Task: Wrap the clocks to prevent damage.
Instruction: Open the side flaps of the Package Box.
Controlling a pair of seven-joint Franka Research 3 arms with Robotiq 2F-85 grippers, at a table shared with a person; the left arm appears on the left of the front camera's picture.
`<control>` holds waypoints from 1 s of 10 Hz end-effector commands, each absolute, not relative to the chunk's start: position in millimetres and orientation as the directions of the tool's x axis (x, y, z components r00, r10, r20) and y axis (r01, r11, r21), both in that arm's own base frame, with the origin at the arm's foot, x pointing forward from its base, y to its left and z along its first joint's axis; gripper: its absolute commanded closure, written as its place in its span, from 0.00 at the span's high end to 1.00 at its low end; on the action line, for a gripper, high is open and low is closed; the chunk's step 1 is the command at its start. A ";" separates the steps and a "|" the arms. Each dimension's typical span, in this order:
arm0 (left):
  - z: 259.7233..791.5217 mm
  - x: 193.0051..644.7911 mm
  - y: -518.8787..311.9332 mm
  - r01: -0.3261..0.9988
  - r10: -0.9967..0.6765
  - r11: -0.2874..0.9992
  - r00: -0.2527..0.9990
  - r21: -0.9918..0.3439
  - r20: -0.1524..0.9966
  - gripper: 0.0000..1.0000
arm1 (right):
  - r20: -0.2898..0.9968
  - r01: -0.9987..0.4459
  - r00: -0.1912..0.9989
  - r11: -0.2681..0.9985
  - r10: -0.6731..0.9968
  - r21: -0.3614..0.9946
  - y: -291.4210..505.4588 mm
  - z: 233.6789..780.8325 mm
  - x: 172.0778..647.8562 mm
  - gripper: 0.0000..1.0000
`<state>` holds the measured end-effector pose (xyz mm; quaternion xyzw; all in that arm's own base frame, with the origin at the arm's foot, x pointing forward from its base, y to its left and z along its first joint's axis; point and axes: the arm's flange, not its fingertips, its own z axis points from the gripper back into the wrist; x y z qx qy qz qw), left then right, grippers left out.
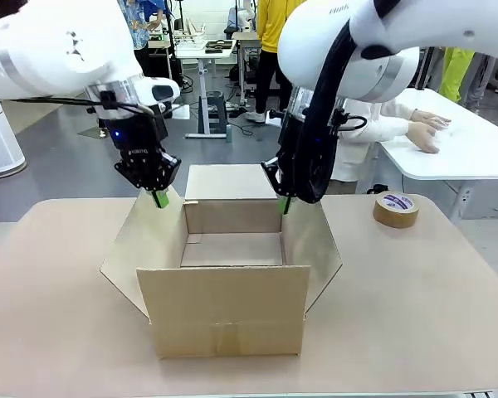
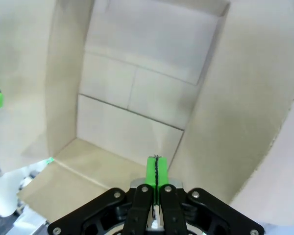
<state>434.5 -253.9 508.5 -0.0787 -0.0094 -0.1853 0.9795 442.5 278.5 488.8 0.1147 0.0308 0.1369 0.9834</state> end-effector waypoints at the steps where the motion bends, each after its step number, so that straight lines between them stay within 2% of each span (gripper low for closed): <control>1: 492.5 441.1 -258.0 0.317 -0.317 0.945 0.948 -0.074 0.013 0.00 | -0.013 -0.225 0.973 0.963 0.229 0.146 281.6 480.3 437.2 0.01; 5: 472.2 446.8 -245.5 0.247 -0.245 0.967 0.969 0.066 -0.037 0.00 | 0.004 -0.132 0.991 0.986 0.133 -0.102 272.6 463.2 432.7 0.01; 8: 456.6 452.2 -237.6 0.210 -0.206 0.971 0.978 0.114 -0.045 0.00 | -0.050 -0.088 0.995 0.984 0.081 -0.155 263.6 445.9 432.8 0.01; 10: 443.6 454.7 -228.4 0.180 -0.178 0.979 0.984 0.100 -0.028 0.00 | -0.080 -0.104 0.992 0.986 0.094 -0.130 257.3 429.5 430.1 0.01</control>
